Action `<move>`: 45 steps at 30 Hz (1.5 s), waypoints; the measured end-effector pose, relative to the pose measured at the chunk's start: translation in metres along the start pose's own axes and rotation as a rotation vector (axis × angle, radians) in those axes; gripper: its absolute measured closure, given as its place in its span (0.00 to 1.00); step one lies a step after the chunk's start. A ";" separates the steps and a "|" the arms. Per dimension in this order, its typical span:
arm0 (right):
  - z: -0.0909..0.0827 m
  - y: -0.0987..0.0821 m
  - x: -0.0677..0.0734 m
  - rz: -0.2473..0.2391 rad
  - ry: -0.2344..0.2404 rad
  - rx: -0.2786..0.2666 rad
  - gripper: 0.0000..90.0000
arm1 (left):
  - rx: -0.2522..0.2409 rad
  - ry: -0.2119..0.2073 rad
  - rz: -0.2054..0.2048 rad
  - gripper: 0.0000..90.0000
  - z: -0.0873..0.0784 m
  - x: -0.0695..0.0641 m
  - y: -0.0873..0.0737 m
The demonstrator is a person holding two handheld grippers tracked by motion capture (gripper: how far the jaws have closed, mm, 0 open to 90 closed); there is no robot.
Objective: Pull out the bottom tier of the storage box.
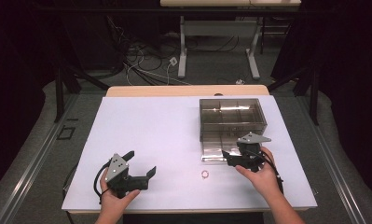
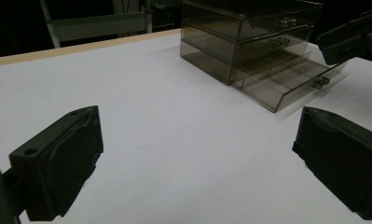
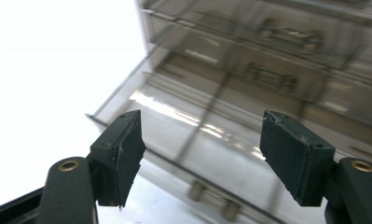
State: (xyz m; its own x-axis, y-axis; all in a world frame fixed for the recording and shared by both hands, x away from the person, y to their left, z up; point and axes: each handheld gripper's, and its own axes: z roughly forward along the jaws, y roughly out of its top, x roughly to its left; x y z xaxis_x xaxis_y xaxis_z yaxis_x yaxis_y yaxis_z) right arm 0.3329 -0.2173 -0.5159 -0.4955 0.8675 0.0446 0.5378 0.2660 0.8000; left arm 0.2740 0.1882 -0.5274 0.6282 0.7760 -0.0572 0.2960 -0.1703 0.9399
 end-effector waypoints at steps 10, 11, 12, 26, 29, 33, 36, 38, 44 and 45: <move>0.007 -0.003 0.025 -0.022 0.063 0.032 0.40 | -0.003 0.001 0.005 0.02 -0.001 0.000 0.000; 0.008 -0.003 0.027 -0.024 0.070 0.036 0.41 | -0.003 0.001 0.004 0.02 -0.001 0.000 0.000; 0.008 -0.004 0.030 -0.032 0.072 0.040 0.42 | -0.003 0.001 0.005 0.02 -0.001 0.000 0.000; 0.020 -0.008 0.046 -0.116 0.105 0.063 0.49 | -0.001 -0.001 0.009 0.02 0.000 0.000 0.001; 0.022 -0.008 0.046 -0.106 0.129 0.084 0.52 | 0.000 -0.001 0.008 0.02 0.000 0.000 0.001; 0.024 -0.010 0.047 -0.098 0.147 0.082 0.57 | -0.001 -0.001 0.008 0.02 0.000 0.000 0.001; 0.025 -0.011 0.047 -0.085 0.162 0.083 0.61 | -0.001 -0.001 0.009 0.02 -0.001 0.000 0.001; 0.026 -0.011 0.048 -0.099 0.155 0.092 0.64 | -0.002 0.000 0.008 0.02 -0.001 -0.001 0.001; 0.028 -0.012 0.053 -0.116 0.170 0.130 0.71 | 0.000 0.002 0.009 0.02 -0.001 -0.001 0.001; 0.029 -0.012 0.055 -0.117 0.170 0.119 0.73 | 0.000 0.002 0.008 0.02 -0.001 -0.001 0.001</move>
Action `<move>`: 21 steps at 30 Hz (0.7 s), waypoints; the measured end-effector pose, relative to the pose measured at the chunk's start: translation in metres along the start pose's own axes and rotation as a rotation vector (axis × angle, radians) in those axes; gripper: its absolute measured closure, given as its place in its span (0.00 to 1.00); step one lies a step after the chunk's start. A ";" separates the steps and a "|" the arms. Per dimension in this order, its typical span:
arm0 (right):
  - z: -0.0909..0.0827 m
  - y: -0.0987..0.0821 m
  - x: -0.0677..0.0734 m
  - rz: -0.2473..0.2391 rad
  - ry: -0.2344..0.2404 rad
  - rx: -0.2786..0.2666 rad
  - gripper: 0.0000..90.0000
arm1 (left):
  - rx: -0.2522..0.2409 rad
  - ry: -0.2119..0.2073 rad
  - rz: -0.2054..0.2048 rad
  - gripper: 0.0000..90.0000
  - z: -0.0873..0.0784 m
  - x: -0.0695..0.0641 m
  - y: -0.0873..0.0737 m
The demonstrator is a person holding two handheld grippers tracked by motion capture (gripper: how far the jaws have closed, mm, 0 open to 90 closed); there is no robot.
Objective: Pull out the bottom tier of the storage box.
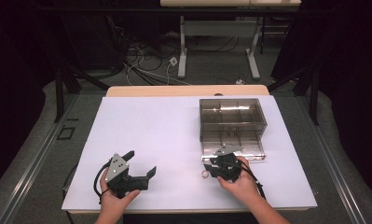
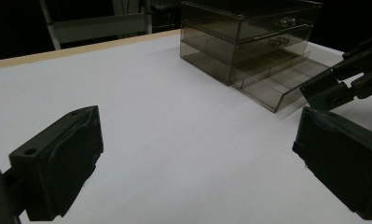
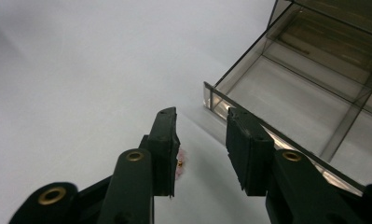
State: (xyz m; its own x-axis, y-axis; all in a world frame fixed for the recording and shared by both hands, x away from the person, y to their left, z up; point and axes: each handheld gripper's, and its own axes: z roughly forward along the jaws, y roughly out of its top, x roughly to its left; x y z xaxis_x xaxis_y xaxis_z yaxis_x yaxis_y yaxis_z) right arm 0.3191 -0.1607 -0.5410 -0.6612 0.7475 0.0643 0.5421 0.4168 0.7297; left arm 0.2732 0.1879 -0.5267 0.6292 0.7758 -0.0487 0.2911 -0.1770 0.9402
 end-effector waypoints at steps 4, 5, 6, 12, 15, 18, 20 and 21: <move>0.001 0.000 0.003 0.005 0.012 0.040 0.77 | -0.003 0.002 -0.003 0.02 0.000 0.000 0.000; 0.002 0.000 0.003 0.005 0.012 0.042 0.78 | -0.003 0.003 -0.003 0.02 0.000 0.000 0.000; 0.002 0.000 0.003 0.012 0.017 0.046 0.80 | -0.003 0.005 -0.003 0.02 0.000 -0.001 0.000; 0.006 -0.001 0.003 0.013 0.021 0.054 0.84 | -0.007 0.009 -0.004 0.02 -0.001 -0.001 -0.001; 0.008 -0.001 0.004 0.012 0.017 0.060 0.85 | -0.001 0.010 0.000 0.02 -0.001 0.000 -0.001; 0.009 0.000 0.005 0.000 0.017 0.073 0.87 | -0.003 0.014 0.000 0.02 -0.001 0.000 -0.001; 0.011 -0.001 0.005 -0.012 0.023 0.076 0.88 | -0.003 0.014 0.000 0.02 -0.001 0.000 -0.001; 0.011 0.000 0.006 -0.013 0.023 0.084 0.88 | -0.003 0.013 -0.001 0.02 -0.001 0.000 -0.001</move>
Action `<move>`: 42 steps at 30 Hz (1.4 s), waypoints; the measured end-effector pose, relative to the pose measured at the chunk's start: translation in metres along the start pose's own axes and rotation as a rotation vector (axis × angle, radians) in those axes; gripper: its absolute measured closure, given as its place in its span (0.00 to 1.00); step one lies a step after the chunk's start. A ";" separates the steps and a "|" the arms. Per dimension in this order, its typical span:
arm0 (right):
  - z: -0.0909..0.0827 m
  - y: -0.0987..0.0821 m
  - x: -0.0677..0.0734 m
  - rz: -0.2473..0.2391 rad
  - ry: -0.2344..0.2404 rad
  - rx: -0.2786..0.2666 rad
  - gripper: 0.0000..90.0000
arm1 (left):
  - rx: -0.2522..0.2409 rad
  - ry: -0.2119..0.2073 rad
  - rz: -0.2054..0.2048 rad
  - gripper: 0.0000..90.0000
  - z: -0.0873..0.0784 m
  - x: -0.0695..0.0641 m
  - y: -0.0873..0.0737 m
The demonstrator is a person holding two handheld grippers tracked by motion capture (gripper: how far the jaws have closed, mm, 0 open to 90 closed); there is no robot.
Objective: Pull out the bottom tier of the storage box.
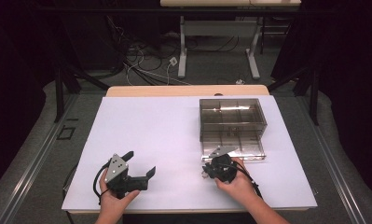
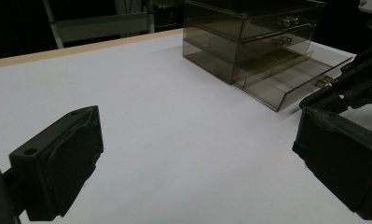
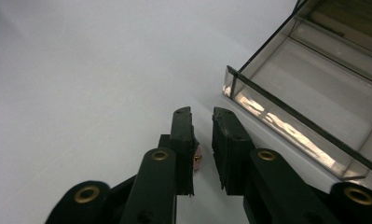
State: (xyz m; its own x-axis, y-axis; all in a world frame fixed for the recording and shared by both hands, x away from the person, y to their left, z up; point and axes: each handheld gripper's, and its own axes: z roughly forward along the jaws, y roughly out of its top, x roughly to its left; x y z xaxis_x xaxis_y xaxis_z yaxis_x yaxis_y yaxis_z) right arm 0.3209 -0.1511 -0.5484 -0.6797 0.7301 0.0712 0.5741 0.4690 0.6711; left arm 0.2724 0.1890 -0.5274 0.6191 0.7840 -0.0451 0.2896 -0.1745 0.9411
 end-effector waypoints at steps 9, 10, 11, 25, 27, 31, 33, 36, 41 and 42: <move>0.004 -0.001 0.001 -0.023 0.001 0.002 0.89 | 0.001 0.002 -0.002 0.02 0.000 0.000 0.000; 0.004 -0.001 0.001 -0.022 -0.002 0.015 0.89 | 0.001 0.002 -0.002 0.02 0.000 0.001 0.000; 0.004 -0.001 0.001 -0.024 -0.003 0.017 0.89 | 0.000 0.002 -0.004 0.02 0.000 0.000 0.000; 0.006 -0.001 0.001 -0.044 -0.001 0.024 0.93 | 0.002 0.002 -0.002 0.02 0.000 0.000 0.000; 0.006 -0.001 0.002 -0.041 -0.001 0.027 0.94 | 0.001 0.003 -0.005 0.02 0.000 0.000 0.000; 0.006 -0.001 0.002 -0.041 0.004 0.025 0.96 | 0.001 0.003 -0.005 0.02 0.000 0.000 0.000; 0.005 -0.001 0.001 -0.038 0.005 0.026 0.96 | 0.001 0.003 -0.002 0.02 0.000 0.000 0.000; 0.005 -0.001 0.001 -0.035 0.005 0.027 0.96 | 0.002 0.002 -0.003 0.02 0.000 0.000 0.000; 0.005 -0.001 0.001 -0.036 0.002 0.029 0.96 | 0.001 0.003 -0.002 0.02 0.000 0.000 0.000; 0.006 -0.001 0.001 -0.032 0.000 0.021 0.96 | 0.002 0.003 -0.003 0.02 0.000 0.000 0.000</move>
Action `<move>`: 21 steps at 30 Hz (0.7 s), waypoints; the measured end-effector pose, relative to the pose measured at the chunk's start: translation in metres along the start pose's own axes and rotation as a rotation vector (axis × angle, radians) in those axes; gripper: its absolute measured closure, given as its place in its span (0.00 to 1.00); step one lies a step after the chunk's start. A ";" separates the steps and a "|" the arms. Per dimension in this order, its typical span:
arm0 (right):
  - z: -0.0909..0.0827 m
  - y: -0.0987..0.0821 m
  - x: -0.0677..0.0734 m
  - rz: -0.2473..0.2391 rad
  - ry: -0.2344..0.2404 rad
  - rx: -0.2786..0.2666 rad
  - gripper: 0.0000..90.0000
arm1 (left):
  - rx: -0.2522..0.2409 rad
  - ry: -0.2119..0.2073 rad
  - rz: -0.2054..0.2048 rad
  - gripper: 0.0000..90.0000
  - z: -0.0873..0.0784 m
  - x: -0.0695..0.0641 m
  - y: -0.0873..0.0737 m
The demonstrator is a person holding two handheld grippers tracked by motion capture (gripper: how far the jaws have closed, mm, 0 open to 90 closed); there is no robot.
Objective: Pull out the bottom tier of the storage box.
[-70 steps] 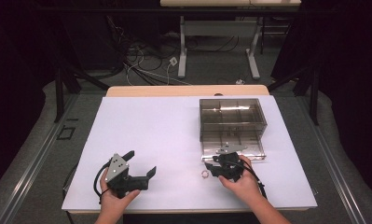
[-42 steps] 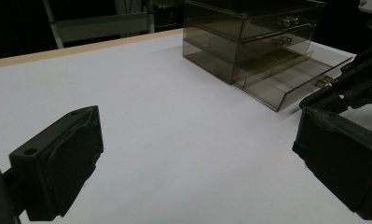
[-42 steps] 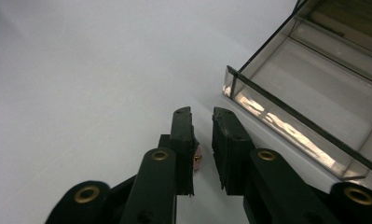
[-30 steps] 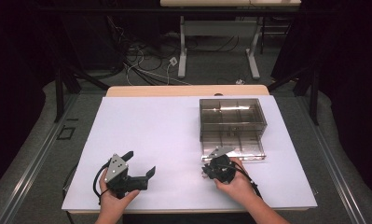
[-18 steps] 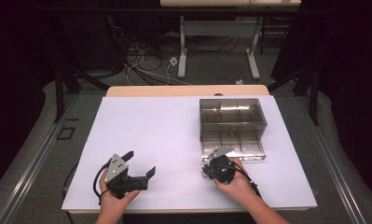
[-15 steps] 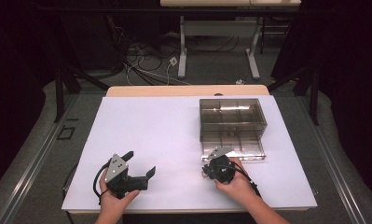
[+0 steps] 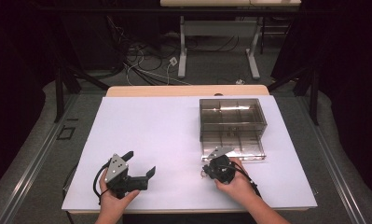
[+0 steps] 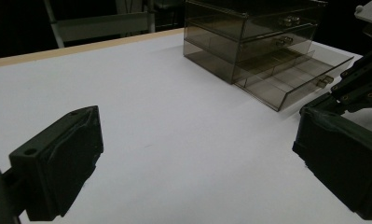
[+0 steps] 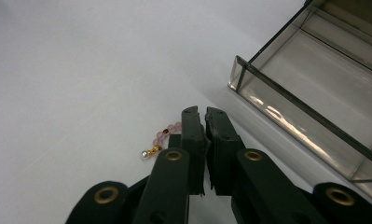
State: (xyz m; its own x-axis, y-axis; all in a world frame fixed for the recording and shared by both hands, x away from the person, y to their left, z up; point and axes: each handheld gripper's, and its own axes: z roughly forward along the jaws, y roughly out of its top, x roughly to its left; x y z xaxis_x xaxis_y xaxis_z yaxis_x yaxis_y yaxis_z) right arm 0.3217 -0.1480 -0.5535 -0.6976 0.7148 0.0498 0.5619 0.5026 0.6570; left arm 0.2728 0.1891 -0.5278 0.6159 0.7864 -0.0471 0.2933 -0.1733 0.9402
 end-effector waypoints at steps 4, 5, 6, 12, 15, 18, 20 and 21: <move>-0.001 0.000 -0.001 -0.005 -0.001 0.009 0.96 | 0.000 0.000 0.002 0.02 0.000 0.000 0.000; -0.002 0.000 -0.001 0.000 -0.001 0.011 0.96 | 0.001 -0.001 0.004 0.02 0.000 0.000 0.000; -0.002 0.000 -0.001 -0.001 0.001 0.007 0.96 | 0.001 -0.001 0.004 0.02 0.000 0.000 0.000; -0.006 0.001 0.000 0.006 0.004 -0.008 0.96 | 0.000 0.000 0.002 0.02 0.000 0.000 0.000; -0.008 0.002 0.001 0.008 0.004 -0.024 0.96 | 0.001 0.001 0.008 0.02 0.000 0.000 0.000; -0.010 0.002 0.001 0.007 0.004 -0.037 0.96 | 0.002 0.001 0.009 0.02 0.000 0.000 0.000; -0.011 0.003 0.001 0.007 0.005 -0.039 0.96 | 0.001 -0.002 0.003 0.02 0.001 0.000 0.000; -0.012 0.003 0.002 0.009 0.009 -0.037 0.96 | 0.000 -0.001 0.003 0.02 0.001 0.000 0.000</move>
State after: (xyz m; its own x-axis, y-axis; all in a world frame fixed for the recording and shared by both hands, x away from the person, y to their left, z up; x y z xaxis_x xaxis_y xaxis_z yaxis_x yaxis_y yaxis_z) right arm 0.3170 -0.1511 -0.5422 -0.6966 0.7148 0.0620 0.5511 0.4777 0.6841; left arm 0.2732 0.1886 -0.5279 0.6178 0.7851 -0.0446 0.2914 -0.1759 0.9403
